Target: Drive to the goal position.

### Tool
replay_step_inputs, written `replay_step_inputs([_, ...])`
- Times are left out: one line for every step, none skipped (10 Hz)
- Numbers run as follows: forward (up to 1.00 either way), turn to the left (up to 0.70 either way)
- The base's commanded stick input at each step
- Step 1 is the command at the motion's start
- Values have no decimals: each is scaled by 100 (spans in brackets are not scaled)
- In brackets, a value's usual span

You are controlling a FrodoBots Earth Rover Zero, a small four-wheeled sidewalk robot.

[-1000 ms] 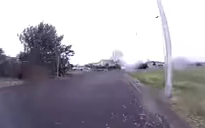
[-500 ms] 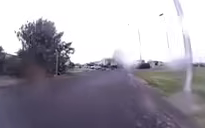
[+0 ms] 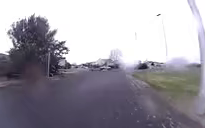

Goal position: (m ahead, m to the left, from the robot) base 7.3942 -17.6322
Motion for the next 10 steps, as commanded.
replay_step_inputs([100,0])
replay_step_inputs([100,0])
replay_step_inputs([100,0])
replay_step_inputs([100,23])
replay_step_inputs([100,37])
replay_step_inputs([100,40])
replay_step_inputs([100,40])
replay_step_inputs([100,23])
replay_step_inputs([100,10])
replay_step_inputs([100,0])
